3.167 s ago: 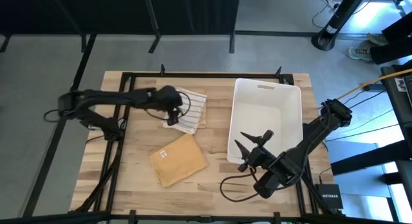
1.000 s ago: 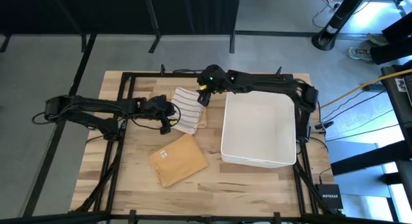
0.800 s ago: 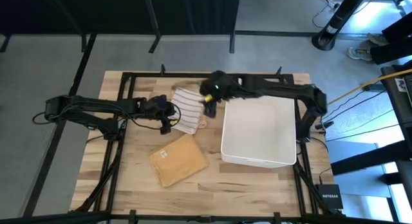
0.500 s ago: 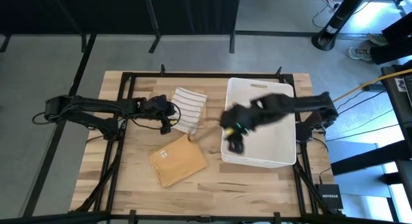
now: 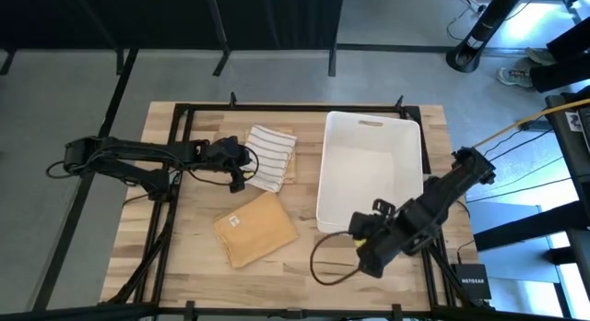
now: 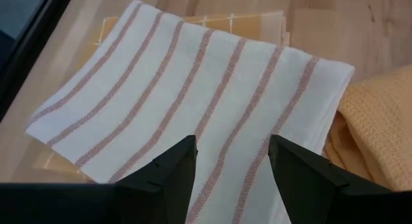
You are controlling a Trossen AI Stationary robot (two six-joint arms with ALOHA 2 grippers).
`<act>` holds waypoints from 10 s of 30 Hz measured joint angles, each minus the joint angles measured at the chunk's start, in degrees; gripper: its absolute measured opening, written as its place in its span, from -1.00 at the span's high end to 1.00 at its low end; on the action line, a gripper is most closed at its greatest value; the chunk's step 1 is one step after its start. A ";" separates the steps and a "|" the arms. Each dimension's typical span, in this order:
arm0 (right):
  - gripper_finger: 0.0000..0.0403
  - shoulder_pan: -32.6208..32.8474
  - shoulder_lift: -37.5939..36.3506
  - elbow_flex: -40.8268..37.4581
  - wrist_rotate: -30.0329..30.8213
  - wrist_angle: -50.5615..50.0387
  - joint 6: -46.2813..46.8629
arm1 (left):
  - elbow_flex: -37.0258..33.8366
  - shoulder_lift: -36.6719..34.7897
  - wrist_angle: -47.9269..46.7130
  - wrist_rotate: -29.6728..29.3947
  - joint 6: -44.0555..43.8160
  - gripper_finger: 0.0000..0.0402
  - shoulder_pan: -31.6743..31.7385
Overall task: Fold towel
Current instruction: Move the white laundry bin to the top of the table, then adjust the white towel
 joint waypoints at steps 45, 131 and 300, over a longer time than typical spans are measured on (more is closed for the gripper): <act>0.92 -3.30 0.00 -11.14 15.11 -4.27 -8.10 | 0.01 0.02 -0.05 0.05 -1.46 0.07 -0.07; 0.01 -29.53 5.58 -4.60 22.03 41.38 -51.56 | 0.02 0.02 -0.29 0.48 -3.15 0.07 -1.22; 0.01 -52.29 21.21 -15.33 -6.11 68.33 -80.74 | 23.76 9.70 -26.70 14.58 16.04 0.96 12.28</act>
